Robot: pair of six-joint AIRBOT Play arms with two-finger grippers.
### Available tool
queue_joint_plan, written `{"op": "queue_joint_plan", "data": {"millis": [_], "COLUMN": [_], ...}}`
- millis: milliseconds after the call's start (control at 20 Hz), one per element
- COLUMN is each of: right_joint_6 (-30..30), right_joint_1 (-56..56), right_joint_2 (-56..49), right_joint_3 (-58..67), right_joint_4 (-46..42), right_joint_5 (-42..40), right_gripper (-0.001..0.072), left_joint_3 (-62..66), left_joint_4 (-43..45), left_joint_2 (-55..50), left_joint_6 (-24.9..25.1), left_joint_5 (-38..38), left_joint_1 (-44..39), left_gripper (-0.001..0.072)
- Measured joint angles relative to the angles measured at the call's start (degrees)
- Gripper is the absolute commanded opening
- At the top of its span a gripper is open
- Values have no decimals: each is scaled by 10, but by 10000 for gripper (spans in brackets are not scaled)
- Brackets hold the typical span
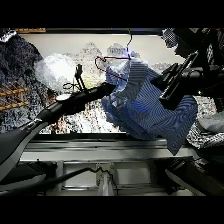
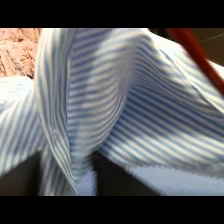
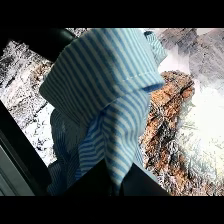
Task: Fold the clothes and pants, and hang the long-sleeved shirts on hangers.
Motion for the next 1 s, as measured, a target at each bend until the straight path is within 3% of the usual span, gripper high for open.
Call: {"op": "queue_joint_plan", "data": {"millis": [50,450,1000], "right_joint_6": [0,2,-7], "right_joint_1": [0,0,0], "right_joint_2": [0,0,-12], "right_joint_3": [0,0,0], "right_joint_4": [0,-3,-54], "right_joint_5": [1,20,31], "right_gripper": [26,26,26], "left_joint_3": [6,19,21], "left_joint_4": [-2,8,18], "left_joint_2": [-11,-32,-20], "left_joint_6": [0,4,4], "left_joint_5": [0,-43,-238], "left_joint_1": [0,59,194], "left_gripper": [17,13,14]}}
